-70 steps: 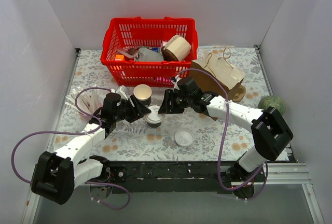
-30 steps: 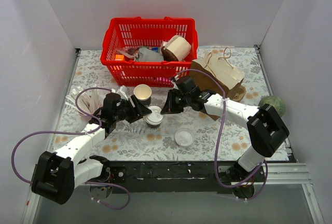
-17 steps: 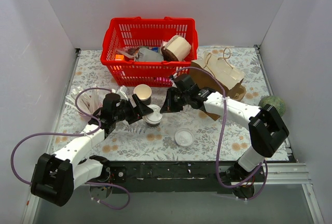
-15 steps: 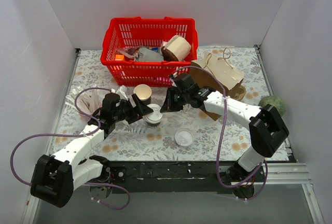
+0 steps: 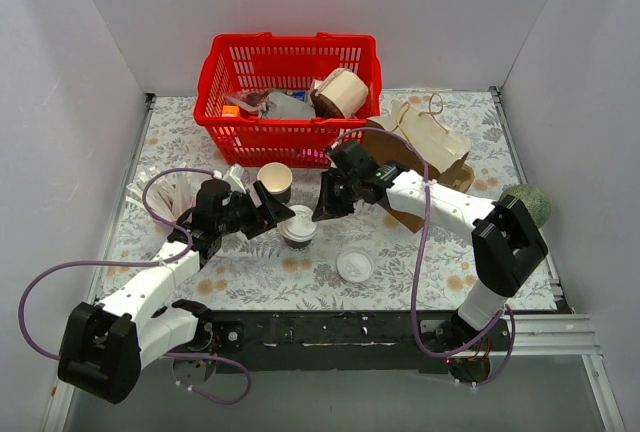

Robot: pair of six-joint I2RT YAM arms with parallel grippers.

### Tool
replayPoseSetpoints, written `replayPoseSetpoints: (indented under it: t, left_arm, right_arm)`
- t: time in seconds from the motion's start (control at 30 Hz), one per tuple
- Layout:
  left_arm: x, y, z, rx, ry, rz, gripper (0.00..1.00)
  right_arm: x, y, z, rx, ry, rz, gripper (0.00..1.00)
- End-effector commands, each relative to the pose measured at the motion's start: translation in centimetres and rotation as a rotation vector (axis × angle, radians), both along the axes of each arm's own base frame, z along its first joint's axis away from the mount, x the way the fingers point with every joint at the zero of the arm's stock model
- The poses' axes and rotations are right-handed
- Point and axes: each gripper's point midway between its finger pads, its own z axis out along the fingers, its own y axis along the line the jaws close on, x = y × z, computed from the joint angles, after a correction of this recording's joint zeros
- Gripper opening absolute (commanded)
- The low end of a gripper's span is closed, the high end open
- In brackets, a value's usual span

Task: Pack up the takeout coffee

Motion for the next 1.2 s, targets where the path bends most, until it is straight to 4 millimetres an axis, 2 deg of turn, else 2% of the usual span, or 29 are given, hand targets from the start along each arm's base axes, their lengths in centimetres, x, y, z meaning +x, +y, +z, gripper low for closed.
replayPoseSetpoints:
  t: [0.0, 0.4, 0.77, 0.9, 1.17]
  left_arm:
    - [0.4, -0.4, 1.6, -0.008, -0.039, -0.022, 0.72]
    - [0.4, -0.8, 1.5, -0.018, -0.031, -0.042, 0.66]
    - [0.3, -1.0, 1.4, -0.027, -0.021, -0.052, 0.63]
    - [0.3, -1.0, 1.4, -0.03, -0.02, -0.054, 0.61]
    - [0.2, -1.0, 1.7, -0.038, -0.025, -0.053, 0.53]
  right_arm:
    - [0.2, 0.3, 0.3, -0.001, -0.005, 0.006, 0.04]
    - [0.0, 0.4, 2.5, 0.044, -0.04, 0.012, 0.22]
    - [-0.4, 1.3, 4.5, 0.118, -0.077, 0.031, 0.27]
    - [-0.4, 1.3, 4.4, 0.119, -0.075, 0.035, 0.29]
    - [0.1, 0.9, 2.7, 0.05, -0.067, 0.025, 0.3]
